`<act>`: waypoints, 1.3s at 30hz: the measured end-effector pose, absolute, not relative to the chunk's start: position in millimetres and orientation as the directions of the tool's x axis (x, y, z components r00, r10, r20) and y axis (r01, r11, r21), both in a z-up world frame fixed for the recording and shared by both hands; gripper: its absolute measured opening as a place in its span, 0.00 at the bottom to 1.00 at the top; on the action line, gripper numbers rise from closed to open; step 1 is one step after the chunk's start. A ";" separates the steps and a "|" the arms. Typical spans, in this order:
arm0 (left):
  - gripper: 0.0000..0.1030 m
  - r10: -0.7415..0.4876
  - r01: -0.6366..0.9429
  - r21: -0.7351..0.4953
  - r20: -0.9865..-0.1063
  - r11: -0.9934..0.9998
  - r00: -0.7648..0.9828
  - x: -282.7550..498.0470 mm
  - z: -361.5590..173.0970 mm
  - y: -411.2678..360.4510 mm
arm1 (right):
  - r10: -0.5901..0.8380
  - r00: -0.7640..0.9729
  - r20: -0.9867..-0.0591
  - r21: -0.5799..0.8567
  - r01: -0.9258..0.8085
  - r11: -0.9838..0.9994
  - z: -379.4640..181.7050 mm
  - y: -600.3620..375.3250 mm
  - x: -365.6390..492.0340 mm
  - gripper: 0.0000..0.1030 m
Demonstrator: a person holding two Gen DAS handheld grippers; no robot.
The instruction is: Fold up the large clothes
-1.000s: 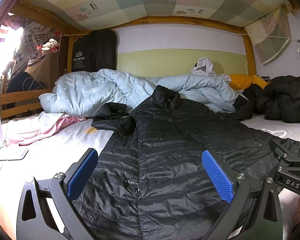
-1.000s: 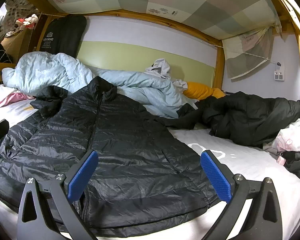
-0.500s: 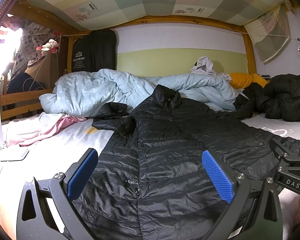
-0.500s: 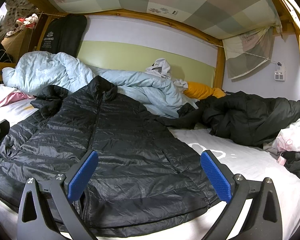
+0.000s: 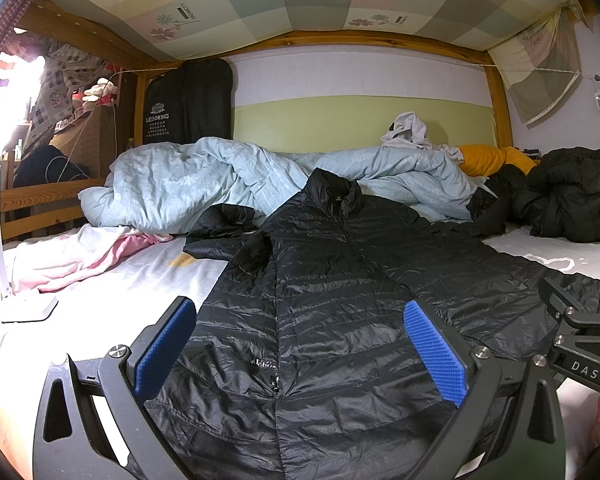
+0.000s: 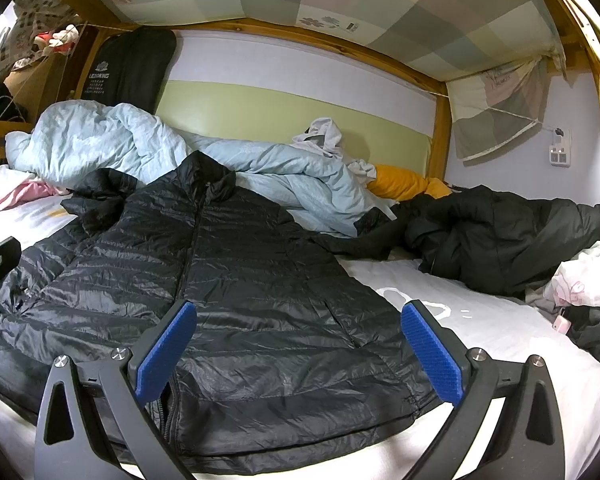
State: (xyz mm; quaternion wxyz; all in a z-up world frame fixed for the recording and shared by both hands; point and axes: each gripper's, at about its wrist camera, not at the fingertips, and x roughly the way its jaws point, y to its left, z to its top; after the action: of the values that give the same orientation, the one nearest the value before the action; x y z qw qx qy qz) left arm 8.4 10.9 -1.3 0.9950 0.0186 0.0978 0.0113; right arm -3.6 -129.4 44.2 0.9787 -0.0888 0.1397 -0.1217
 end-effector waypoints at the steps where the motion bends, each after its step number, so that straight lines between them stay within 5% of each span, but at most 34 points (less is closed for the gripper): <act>1: 1.00 0.026 -0.019 0.039 -0.195 0.999 0.981 8.4 -1.3 10.8 | -0.263 0.931 -0.251 -0.208 0.214 0.955 44.2 -129.7 -3.7 1.00; 23: 1.00 0.033 -0.028 0.028 -0.221 0.999 0.975 7.8 0.4 14.7 | -0.240 0.933 -0.269 -0.172 0.199 0.965 45.4 -135.4 -4.5 1.00; 29: 0.92 0.066 -0.047 0.063 -0.339 0.997 0.938 6.2 10.3 27.0 | -0.190 0.920 -0.344 -0.098 0.166 0.981 52.1 -159.5 -17.9 1.00; 34: 0.91 -0.003 -0.059 -0.107 -0.501 0.993 0.866 6.6 7.0 64.7 | -0.190 0.872 -0.451 -0.028 0.199 0.980 55.0 -197.1 -19.5 0.97; 39: 0.78 -0.106 -0.060 -0.238 -0.624 0.969 0.774 -0.8 -25.4 81.4 | -0.070 0.799 -0.597 0.168 0.210 0.963 38.3 -245.1 -27.8 0.85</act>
State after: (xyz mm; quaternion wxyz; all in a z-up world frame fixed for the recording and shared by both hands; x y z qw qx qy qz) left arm -0.8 81.4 -25.4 0.9337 -0.1233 0.3359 -0.0122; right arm -27.8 -245.1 38.3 0.9416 0.1136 0.3083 -0.0743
